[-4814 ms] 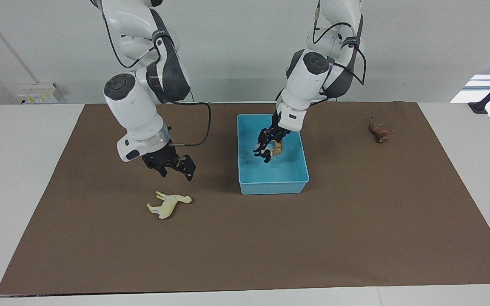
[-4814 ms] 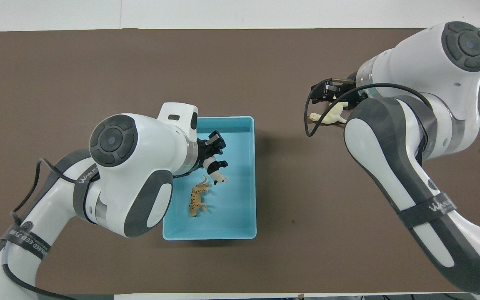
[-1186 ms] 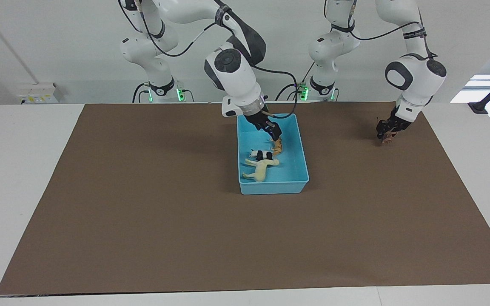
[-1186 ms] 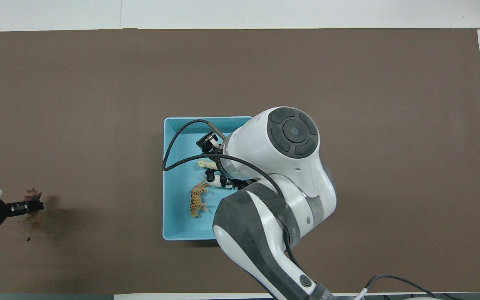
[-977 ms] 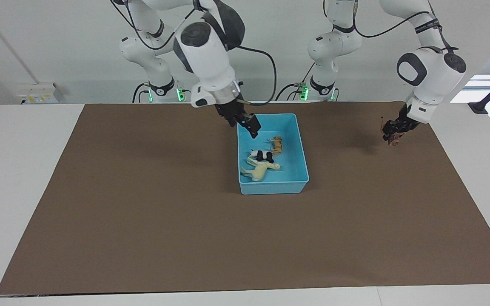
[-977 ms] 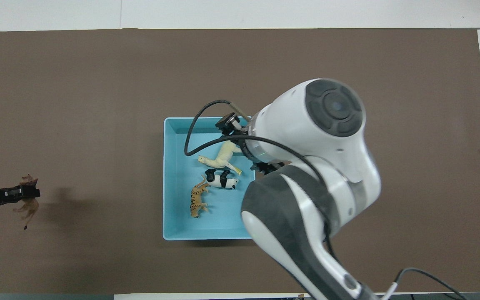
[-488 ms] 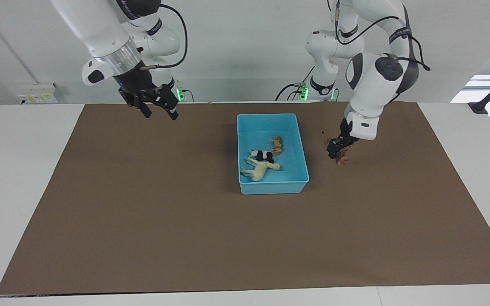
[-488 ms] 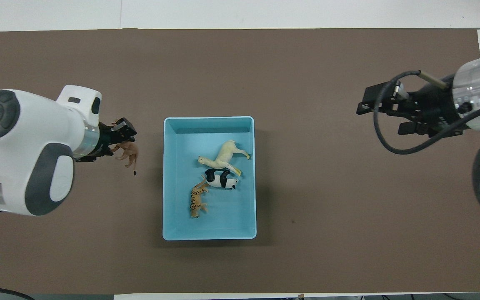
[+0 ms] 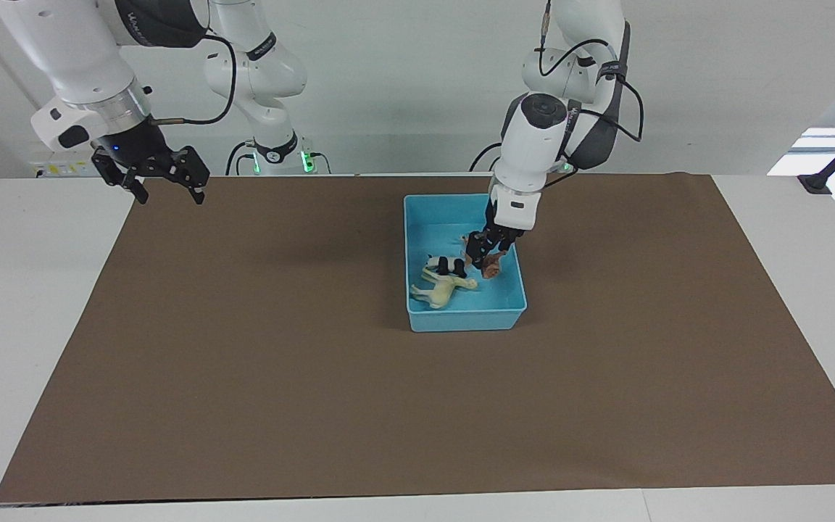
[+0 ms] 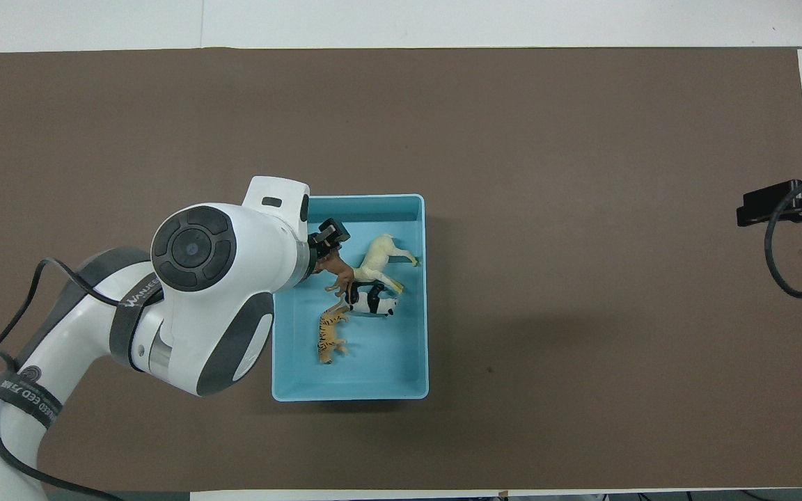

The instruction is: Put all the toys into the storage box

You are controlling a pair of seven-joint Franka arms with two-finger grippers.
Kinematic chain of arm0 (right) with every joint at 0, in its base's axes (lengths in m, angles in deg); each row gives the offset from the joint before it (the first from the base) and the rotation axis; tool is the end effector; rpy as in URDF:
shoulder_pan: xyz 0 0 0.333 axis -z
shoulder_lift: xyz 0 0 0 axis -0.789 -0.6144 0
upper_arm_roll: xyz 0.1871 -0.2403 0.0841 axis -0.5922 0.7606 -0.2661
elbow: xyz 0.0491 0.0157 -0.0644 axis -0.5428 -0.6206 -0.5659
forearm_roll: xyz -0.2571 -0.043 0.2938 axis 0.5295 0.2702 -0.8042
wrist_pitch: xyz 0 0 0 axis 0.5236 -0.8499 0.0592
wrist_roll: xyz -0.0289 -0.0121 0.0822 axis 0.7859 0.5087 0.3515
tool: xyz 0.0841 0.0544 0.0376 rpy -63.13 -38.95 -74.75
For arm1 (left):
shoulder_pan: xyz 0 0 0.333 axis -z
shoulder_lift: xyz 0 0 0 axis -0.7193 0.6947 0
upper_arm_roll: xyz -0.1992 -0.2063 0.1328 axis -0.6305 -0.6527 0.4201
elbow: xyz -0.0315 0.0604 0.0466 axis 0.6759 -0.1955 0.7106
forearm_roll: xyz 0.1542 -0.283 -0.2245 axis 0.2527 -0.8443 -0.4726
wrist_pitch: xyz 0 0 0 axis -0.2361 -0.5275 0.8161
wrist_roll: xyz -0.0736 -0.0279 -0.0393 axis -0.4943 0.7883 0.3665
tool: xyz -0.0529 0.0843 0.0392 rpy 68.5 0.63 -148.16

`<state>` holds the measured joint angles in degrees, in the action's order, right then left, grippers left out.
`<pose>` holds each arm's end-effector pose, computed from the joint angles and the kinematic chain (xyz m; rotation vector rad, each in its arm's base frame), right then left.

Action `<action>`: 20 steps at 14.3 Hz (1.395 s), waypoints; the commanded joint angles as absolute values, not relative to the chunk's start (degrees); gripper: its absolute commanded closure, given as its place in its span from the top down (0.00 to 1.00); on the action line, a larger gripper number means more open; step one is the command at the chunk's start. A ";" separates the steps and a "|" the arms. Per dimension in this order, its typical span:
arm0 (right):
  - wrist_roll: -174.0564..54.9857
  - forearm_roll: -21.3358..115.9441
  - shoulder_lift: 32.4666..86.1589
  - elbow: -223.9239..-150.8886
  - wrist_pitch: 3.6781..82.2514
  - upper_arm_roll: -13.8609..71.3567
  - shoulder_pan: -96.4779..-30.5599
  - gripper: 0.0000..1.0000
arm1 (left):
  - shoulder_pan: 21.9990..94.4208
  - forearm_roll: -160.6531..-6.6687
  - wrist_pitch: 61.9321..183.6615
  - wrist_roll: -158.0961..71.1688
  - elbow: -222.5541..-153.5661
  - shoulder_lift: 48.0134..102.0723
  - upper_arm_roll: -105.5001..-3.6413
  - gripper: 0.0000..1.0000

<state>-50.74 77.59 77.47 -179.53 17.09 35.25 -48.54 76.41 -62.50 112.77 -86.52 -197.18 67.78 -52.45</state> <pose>0.5387 -0.0262 0.6080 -3.1346 0.0977 0.0365 0.4856 -0.2980 0.4236 2.9094 0.7657 0.0735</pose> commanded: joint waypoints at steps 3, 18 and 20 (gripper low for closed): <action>-49.61 78.42 79.05 -183.85 17.56 34.19 -47.08 1.00 | 75.10 -62.22 104.41 -85.51 -195.24 64.03 -50.49 1.00; -54.43 79.74 79.58 -184.64 16.25 34.19 -47.87 1.00 | 38.00 -59.75 76.96 -37.78 -175.63 63.31 -58.31 1.00; -56.54 79.74 79.58 -184.55 16.33 34.19 -47.79 1.00 | 38.08 -59.67 75.73 -35.42 -176.15 63.05 -58.31 1.00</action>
<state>-53.87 78.96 78.03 -183.04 16.28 34.43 -48.04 39.04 -60.65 78.26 -37.94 -177.86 62.17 -57.07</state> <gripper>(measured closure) 0.000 0.000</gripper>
